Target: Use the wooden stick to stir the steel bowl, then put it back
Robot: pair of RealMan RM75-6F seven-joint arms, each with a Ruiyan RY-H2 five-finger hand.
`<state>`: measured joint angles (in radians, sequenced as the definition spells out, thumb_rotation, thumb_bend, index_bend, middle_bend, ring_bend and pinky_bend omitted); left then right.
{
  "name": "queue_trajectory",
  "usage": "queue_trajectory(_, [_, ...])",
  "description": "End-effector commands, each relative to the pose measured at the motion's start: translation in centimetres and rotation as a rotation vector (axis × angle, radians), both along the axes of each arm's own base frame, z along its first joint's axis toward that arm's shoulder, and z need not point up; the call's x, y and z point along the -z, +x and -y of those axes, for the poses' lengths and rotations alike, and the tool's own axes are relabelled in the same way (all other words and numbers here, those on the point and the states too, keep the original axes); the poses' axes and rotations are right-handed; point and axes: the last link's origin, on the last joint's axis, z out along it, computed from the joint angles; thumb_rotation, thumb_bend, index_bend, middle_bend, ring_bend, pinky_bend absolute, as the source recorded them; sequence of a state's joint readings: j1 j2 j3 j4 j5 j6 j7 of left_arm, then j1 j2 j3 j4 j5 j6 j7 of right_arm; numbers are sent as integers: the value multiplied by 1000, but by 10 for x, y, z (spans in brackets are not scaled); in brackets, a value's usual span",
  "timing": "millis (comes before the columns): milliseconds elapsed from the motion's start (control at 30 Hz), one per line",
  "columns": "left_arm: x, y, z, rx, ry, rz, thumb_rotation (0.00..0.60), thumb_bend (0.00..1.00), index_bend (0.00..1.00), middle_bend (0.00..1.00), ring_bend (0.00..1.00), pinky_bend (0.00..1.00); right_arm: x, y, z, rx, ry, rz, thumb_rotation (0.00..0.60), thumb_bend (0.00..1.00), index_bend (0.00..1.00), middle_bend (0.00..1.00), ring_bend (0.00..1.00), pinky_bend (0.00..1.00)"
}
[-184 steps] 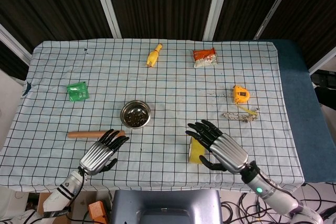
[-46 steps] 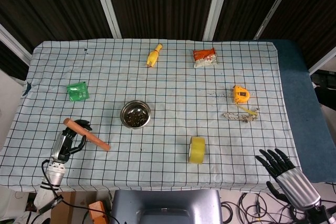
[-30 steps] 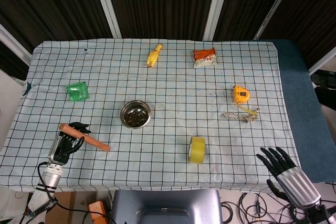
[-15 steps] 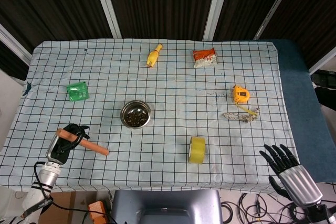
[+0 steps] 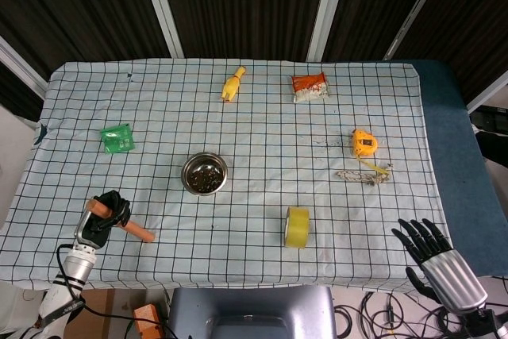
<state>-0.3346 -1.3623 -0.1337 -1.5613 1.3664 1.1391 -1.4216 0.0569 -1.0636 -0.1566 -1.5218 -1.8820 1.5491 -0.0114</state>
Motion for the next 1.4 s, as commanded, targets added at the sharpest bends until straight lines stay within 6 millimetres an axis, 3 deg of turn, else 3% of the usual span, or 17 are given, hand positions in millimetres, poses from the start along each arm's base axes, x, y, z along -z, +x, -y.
queue_trajectory(33, [3, 2, 0, -13, 27, 9, 600, 556, 894, 998, 914, 1000, 0, 0, 0, -2, 2, 1, 600, 429, 0, 0, 0, 31])
queue_trajectory(167, [5, 8, -1, -39, 71, 72, 600, 845, 961, 1000, 978, 1000, 0, 0, 0, 1, 1, -1, 600, 428, 0, 0, 0, 32])
queue_trajectory(267, [7, 13, -5, -51, 109, 85, 600, 958, 974, 1000, 999, 1000, 1, -1, 1, 8, -3, -5, 600, 428, 0, 0, 0, 34])
queue_trajectory(567, [-22, 60, -43, 71, 291, 16, 600, 999, 972, 1000, 1000, 1000, 2, -1, 2, 12, 9, -11, 600, 429, 0, 0, 0, 34])
queue_trajectory(833, [-23, 118, -96, 114, 307, 6, 600, 1000, 971, 1000, 1000, 1000, 0, -1, 5, 20, -4, -6, 600, 428, 0, 0, 0, 34])
queue_trajectory(900, [-18, 131, -114, 111, 294, 1, 600, 999, 971, 1000, 1000, 1000, 0, -2, 6, 25, -10, -7, 600, 428, 0, 0, 0, 34])
queue_trajectory(1067, [8, 142, -146, 59, 269, -19, 600, 998, 971, 1000, 1000, 1000, -4, -4, 11, 42, -21, 2, 600, 429, 0, 0, 0, 35])
queue_trajectory(1400, [50, 156, -156, 87, 236, -45, 600, 1000, 971, 1000, 1000, 1000, -15, -8, 13, 67, -28, 32, 600, 429, 0, 0, 0, 35])
